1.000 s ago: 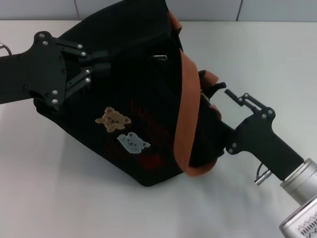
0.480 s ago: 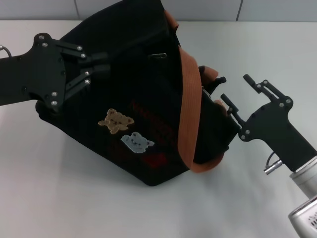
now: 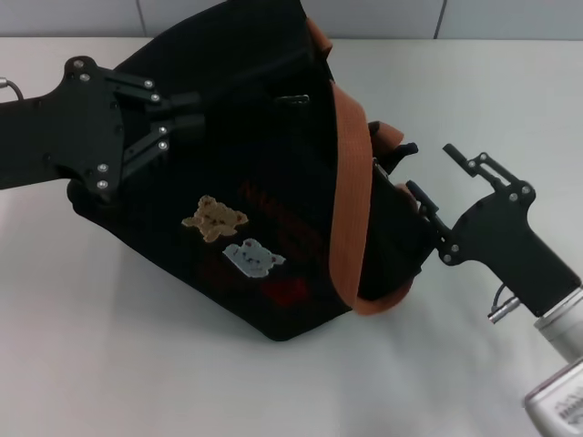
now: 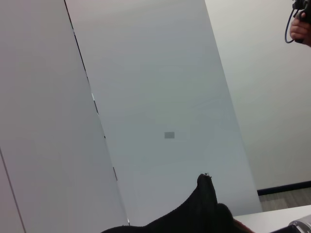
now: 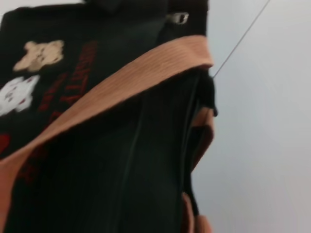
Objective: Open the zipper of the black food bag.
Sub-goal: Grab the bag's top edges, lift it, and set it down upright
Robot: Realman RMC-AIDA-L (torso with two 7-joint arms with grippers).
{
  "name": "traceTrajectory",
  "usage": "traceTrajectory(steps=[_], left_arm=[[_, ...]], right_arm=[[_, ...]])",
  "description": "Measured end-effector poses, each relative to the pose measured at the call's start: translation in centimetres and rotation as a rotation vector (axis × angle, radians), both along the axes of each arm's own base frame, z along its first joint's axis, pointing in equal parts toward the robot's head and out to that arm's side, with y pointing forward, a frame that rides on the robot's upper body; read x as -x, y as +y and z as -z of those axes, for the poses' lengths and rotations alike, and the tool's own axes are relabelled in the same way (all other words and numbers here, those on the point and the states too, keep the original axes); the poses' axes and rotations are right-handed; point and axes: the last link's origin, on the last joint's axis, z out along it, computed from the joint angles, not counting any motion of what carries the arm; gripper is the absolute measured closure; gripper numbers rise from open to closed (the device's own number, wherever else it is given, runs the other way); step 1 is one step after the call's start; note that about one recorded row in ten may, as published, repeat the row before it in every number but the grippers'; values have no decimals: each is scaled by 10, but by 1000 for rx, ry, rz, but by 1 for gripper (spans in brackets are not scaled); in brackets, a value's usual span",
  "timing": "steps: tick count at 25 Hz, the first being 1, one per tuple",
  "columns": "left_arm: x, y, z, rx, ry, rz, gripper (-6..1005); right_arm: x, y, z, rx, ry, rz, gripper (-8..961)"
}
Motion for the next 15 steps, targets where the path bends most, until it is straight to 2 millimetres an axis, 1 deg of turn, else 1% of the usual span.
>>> traceTrajectory(steps=[1, 5, 15], left_arm=[[0, 0, 0, 0, 0, 1, 907], [-2, 2, 1, 3, -3, 6, 907], [-5, 5, 5, 22, -14, 9, 907]], right_arm=[[0, 2, 4, -2, -37, 1, 435], [2, 5, 8, 1, -70, -1, 435], [13, 10, 13, 4, -94, -56, 435]])
